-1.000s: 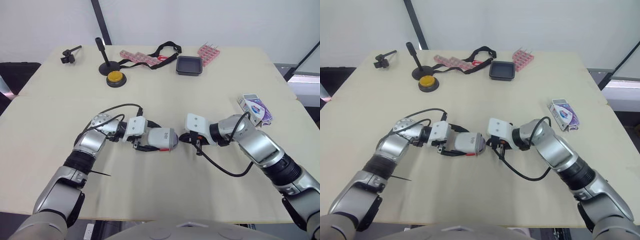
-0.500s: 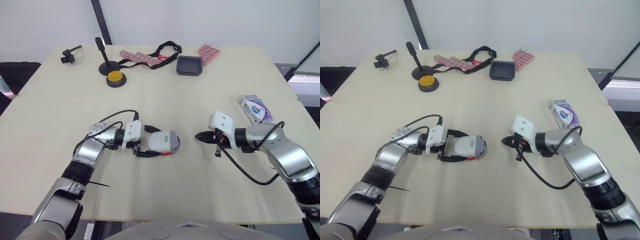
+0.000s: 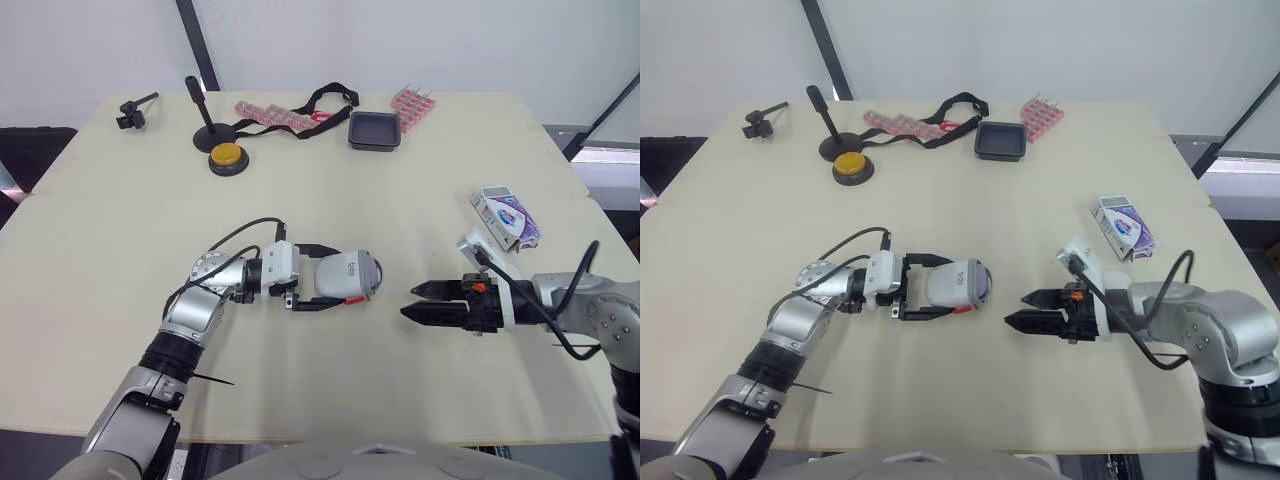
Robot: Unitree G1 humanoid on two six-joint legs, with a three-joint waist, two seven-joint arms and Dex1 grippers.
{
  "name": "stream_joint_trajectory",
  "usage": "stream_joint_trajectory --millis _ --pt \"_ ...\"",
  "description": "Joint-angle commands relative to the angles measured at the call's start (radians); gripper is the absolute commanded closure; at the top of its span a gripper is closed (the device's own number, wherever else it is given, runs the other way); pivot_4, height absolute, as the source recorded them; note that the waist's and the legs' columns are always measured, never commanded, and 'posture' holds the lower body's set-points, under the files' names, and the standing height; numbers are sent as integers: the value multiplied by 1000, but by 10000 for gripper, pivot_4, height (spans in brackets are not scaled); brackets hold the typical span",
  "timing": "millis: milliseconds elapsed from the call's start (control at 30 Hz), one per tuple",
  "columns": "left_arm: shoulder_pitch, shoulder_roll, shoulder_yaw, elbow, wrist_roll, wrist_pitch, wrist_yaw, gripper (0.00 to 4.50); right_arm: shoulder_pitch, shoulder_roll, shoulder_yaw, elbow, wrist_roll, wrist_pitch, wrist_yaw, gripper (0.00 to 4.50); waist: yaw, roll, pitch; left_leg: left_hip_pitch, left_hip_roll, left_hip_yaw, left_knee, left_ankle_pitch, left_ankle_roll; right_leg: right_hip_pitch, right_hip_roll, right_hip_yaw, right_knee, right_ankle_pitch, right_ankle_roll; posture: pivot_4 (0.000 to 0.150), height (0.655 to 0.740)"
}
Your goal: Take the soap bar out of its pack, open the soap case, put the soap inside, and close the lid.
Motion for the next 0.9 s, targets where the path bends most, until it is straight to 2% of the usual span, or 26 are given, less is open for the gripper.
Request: stream_joint_trajectory --millis 33,400,600,900 --pt "-24 -9 14 -11 15 -78 31 10196 -51 59 -59 66 171 49 -162 336 11 0 0 0 0 0 0 1 -1 0 0 0 0 0 0 1500 7291" --pt "-28 -9 -8 -24 31 -141 39 10196 -147 166 -75 240 428 48 -553 336 20 0 0 0 -1 0 -1 1 -3 0 0 0 -1 2 3 1500 7291" --pt "-38 -15 -7 -14 60 -185 67 10196 -145 212 -35 309 600 -26 -771 336 20 0 0 0 -1 0 -1 2 -3 0 0 0 -1 2 4 1500 7291" --pt "-51 -6 -19 5 96 -264 89 10196 -103 114 126 320 876 -208 -966 336 19 0 0 -1 -1 0 -2 1 -4 0 0 -1 -2 3 5 1500 7291"
